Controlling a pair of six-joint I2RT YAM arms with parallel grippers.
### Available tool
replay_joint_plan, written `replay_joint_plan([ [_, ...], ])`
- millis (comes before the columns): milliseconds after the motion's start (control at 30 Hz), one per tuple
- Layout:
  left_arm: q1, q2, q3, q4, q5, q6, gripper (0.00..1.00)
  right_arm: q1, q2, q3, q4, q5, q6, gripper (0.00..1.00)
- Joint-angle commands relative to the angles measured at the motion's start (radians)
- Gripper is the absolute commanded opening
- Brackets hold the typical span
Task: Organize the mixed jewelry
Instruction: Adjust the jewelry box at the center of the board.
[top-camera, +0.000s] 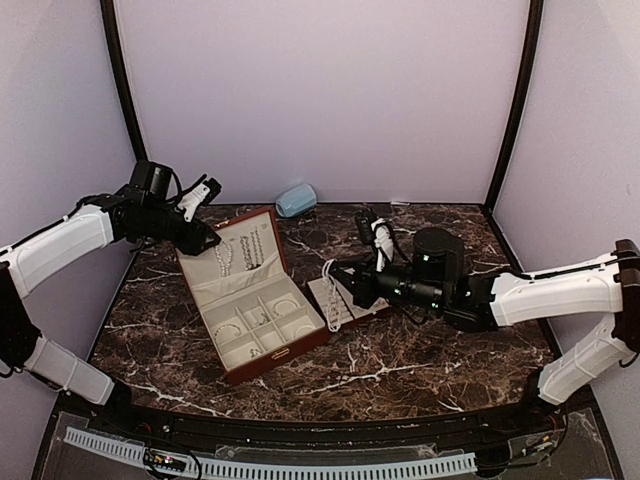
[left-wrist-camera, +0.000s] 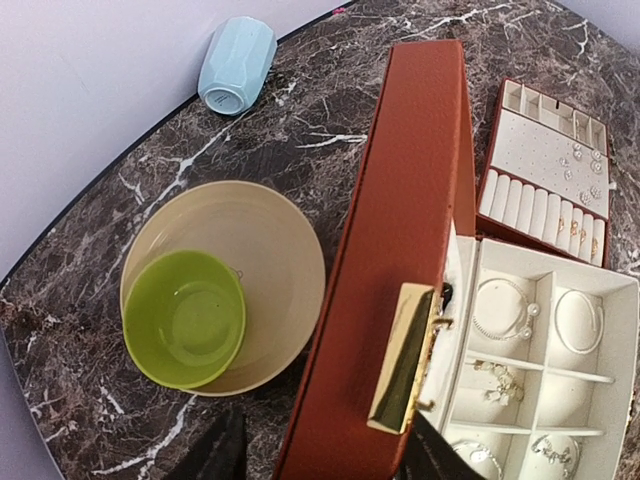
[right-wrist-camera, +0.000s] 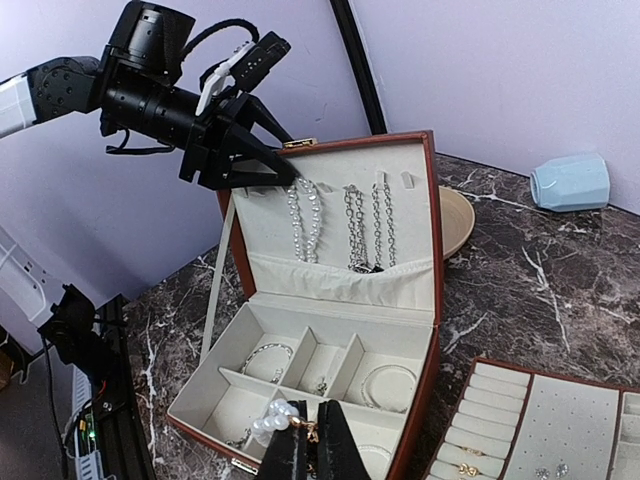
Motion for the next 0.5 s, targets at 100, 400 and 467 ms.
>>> replay_joint_plan([
  [100, -0.003, -0.032, -0.042, 0.034, 0.059, -0.014, 0.64, -0.001, 0.013, 0.052, -0.001, -0.016, -0.022, 0.0],
  [400, -0.003, -0.085, -0.038, 0.072, 0.039, -0.041, 0.75, 0.029, 0.091, 0.186, -0.102, 0.016, -0.07, 0.0],
  [467, -0.003, -0.115, -0.041, 0.094, 0.021, -0.056, 0.76, 0.034, 0.116, 0.224, -0.118, 0.016, -0.08, 0.0],
])
